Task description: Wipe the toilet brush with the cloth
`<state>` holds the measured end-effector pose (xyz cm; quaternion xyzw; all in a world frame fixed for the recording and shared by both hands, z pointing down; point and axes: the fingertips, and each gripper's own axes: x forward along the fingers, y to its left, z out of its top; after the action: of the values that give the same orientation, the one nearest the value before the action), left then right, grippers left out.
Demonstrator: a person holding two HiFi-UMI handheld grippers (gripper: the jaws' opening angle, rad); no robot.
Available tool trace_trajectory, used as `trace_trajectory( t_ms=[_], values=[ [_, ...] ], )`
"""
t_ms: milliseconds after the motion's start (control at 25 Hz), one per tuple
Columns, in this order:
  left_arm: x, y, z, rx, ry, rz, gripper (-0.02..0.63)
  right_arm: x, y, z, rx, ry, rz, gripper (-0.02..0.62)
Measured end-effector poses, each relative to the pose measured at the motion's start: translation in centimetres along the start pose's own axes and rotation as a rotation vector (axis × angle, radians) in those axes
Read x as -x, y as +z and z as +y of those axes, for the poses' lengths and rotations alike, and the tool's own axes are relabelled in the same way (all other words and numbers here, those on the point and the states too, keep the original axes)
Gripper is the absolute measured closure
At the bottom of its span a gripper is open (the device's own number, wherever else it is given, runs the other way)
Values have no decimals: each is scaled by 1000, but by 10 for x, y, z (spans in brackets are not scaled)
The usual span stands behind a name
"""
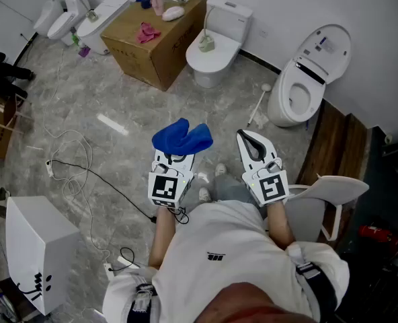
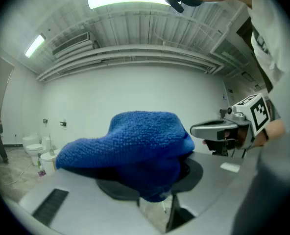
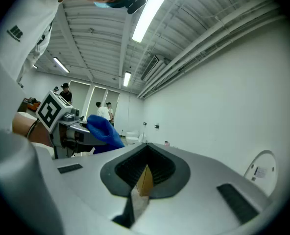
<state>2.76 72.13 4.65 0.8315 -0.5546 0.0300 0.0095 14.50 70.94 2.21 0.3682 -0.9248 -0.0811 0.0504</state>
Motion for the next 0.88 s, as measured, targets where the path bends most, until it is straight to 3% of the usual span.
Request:
trace_trajectory(
  t_ms=[440,880],
  values=[
    [-33,-10,7,-4,-16,23,471,-17,-16,-23,-31,-15,14,598],
    [-152,-8,58,-5,26,37,471,-112,-33,-108,-48,57,4,598]
  ],
)
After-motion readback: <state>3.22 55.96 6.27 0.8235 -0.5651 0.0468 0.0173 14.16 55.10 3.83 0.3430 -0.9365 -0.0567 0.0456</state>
